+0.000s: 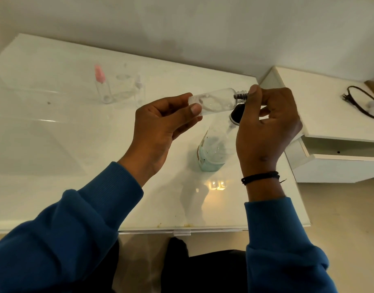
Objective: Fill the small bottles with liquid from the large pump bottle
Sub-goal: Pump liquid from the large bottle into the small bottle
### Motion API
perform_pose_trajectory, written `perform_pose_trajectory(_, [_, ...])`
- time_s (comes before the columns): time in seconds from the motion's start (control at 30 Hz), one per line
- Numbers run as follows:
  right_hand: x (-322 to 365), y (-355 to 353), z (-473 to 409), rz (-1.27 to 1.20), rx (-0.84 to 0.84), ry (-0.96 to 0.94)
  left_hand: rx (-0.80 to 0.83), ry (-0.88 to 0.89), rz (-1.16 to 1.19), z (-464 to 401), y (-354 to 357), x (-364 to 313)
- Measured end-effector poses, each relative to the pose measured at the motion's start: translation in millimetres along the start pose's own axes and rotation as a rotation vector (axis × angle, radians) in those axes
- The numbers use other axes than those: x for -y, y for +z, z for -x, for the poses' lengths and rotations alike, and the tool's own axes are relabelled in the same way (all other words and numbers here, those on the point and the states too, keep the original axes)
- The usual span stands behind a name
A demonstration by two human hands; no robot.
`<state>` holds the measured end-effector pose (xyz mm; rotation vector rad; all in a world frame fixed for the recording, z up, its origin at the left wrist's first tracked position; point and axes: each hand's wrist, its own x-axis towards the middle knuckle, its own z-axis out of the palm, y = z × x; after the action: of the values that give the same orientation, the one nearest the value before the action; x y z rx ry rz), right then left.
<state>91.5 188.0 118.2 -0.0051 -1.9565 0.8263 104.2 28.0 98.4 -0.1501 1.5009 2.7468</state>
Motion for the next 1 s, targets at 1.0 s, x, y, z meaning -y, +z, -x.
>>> perform_pose_trajectory(1.0, [-2.2, -0.8, -0.9, -0.036, 0.031, 0.027, 0.000, -0.064, 0.082, 0.6, 0.5, 0.4])
